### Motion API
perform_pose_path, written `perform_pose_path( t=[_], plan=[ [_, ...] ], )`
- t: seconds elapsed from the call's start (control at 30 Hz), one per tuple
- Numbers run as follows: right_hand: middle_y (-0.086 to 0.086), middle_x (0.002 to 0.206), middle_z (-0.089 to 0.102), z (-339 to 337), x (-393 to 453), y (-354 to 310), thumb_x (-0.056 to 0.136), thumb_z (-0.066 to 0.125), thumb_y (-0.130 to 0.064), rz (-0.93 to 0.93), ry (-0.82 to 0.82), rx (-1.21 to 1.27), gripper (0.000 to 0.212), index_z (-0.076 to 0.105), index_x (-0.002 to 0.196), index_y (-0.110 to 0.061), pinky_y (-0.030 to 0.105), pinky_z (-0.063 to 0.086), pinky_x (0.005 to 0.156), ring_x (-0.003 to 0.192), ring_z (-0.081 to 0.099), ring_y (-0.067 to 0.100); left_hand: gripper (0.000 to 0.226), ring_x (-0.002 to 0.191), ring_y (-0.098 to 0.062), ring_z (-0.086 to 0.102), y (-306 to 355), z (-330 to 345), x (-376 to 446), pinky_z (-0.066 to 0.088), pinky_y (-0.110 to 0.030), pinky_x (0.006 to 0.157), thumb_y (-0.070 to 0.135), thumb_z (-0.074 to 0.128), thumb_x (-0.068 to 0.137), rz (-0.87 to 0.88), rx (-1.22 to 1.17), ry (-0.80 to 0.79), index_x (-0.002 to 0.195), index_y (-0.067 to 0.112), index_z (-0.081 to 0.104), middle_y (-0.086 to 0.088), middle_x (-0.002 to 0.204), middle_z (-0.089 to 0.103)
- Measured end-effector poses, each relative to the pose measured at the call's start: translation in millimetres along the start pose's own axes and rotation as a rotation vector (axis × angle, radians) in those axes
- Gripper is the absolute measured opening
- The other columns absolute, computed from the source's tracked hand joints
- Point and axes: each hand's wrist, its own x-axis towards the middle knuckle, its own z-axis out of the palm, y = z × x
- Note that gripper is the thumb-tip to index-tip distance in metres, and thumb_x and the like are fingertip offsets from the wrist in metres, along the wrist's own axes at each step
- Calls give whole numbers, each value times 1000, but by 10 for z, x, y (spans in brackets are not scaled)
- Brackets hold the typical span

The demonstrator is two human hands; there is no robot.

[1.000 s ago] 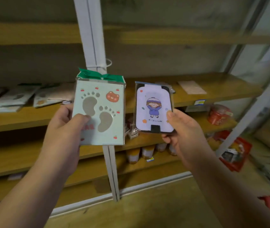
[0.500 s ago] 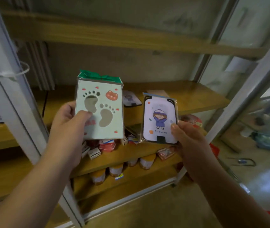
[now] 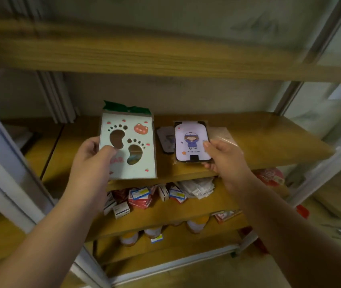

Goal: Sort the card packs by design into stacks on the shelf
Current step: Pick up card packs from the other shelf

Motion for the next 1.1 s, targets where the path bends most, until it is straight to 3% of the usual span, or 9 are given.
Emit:
perform_pose_path(
  t=[0.17, 0.23, 0.4, 0.53, 0.67, 0.77, 0.87, 1.0, 1.1],
  plan=[
    [-1, 107, 72, 285, 693, 87, 97, 64, -36, 32, -120, -113, 45, 59, 136, -14, 19, 52, 58, 70, 69, 9, 26, 92, -21, 74, -104, 141, 19, 62, -43, 75, 21, 69, 88, -28, 21, 105, 108, 38, 65, 7, 96, 76],
    [-4, 97, 71, 374, 879, 78, 97, 64, -35, -7, -160, -168, 43, 61, 133, -12, 17, 49, 51, 58, 66, 3, 27, 94, -22, 73, -117, 203, 20, 62, -41, 72, 21, 69, 88, -35, 18, 155, 109, 37, 65, 6, 99, 75],
    [-11, 74, 64, 427, 1133, 43, 92, 66, -45, -177, -170, -551, 38, 67, 120, -19, 21, 40, 44, 58, 62, 5, 24, 88, -19, 74, -128, 415, -10, 59, -32, 60, 20, 68, 89, -15, 35, 224, 108, 35, 66, 8, 90, 76],
    [-7, 76, 62, 276, 1171, 93, 92, 58, -56, -296, -168, -809, 43, 64, 121, -24, 25, 36, 49, 64, 56, 10, 24, 95, -23, 71, -174, 650, -59, 58, -33, 63, 19, 66, 91, 0, 54, 246, 109, 35, 66, 3, 104, 73],
    [-1, 113, 67, -9, 1145, 107, 91, 62, -55, -395, -202, -812, 56, 57, 137, -25, 26, 39, 57, 92, 64, 17, 24, 98, -25, 68, -262, 966, -70, 59, -39, 72, 19, 67, 89, 8, 49, 271, 98, 42, 67, 2, 107, 70],
    [-3, 115, 66, -439, 1105, 121, 90, 66, -48, -520, -185, -725, 49, 62, 132, -23, 19, 40, 65, 96, 61, 13, 23, 99, -25, 67, -332, 1277, -72, 60, -43, 78, 23, 69, 89, 24, 90, 225, 104, 40, 65, 6, 102, 71],
    [3, 126, 59, -994, 1068, 178, 88, 70, -34, -599, -152, -722, 47, 63, 131, -17, 31, 47, 92, 112, 58, 22, 23, 93, -17, 70, -428, 1644, -79, 60, -38, 76, 27, 68, 92, 36, 133, 145, 111, 38, 62, 18, 88, 73],
    [4, 135, 53, -1764, 1026, 253, 88, 70, -32, -558, -48, -857, 52, 58, 135, -13, 32, 38, 105, 124, 50, 24, 23, 84, -6, 73, -614, 2189, -84, 60, -28, 65, 22, 65, 96, 16, 134, 26, 115, 34, 60, 20, 90, 74],
    [-1, 141, 51, -2331, 998, 317, 91, 66, -39, -470, -18, -962, 57, 51, 142, -19, 33, 40, 105, 129, 47, 20, 23, 82, -5, 73, -796, 2632, -68, 58, -30, 67, 21, 62, 98, -16, 142, -29, 118, 32, 57, 20, 87, 75]
  ],
)
